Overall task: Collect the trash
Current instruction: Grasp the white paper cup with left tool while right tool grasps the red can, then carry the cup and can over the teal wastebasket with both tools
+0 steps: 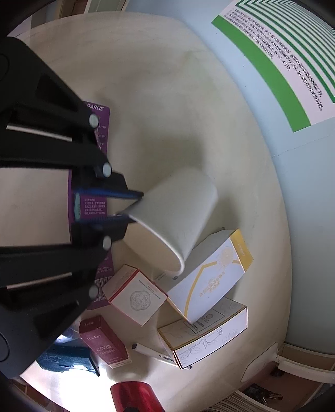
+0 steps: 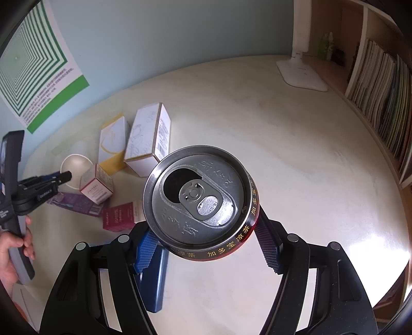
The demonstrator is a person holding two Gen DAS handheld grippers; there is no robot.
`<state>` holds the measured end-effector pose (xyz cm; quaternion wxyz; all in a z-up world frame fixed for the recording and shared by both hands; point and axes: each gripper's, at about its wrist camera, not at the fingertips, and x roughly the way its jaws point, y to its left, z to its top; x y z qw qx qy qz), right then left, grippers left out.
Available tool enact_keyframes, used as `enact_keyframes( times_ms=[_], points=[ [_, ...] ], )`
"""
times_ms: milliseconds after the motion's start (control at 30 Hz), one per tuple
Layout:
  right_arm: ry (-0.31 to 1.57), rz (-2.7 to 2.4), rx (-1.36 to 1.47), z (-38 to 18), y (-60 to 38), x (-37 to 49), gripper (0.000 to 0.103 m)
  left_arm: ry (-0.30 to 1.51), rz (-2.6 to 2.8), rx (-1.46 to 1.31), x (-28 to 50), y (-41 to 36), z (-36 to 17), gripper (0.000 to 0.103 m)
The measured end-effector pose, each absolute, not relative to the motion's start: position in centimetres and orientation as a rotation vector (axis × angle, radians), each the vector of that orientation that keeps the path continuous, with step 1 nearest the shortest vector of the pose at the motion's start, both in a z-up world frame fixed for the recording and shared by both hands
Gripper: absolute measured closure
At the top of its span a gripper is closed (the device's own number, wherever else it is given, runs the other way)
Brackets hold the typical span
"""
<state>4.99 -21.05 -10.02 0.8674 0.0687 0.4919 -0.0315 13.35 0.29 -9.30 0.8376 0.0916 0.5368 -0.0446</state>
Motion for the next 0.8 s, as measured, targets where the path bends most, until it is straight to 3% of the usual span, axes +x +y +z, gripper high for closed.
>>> enact_keyframes(
  times_ms=[800],
  points=[
    [0.899, -0.056, 0.127, -5.8, -20.0, 1.9, 0.035, 0.996, -0.145, 0.118, 9.3, 1.6, -3.9, 0.101]
  ],
)
